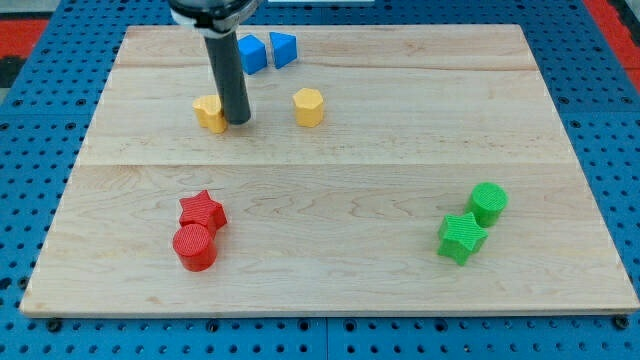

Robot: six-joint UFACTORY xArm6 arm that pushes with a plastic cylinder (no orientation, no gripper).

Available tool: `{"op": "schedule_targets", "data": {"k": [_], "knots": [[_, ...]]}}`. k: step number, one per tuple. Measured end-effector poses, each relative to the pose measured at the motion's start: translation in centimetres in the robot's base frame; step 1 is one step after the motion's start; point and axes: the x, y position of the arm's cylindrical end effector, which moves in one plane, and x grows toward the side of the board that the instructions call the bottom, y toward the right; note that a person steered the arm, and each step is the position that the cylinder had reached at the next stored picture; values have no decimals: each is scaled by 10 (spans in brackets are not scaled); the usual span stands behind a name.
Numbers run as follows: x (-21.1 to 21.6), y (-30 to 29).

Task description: Move yellow heart towards bottom left

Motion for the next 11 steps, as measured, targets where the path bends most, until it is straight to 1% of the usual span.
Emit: {"op": "schedule_targets", "data": {"k": [1,2,3,4,5,6,7,8,9,10,11], "knots": [[-2,-30],[65,-104],[67,-130],[30,-145],[75,-195],[121,-189],[143,-161],[96,-119],[137,-99],[172,-127],[178,-111]]}}
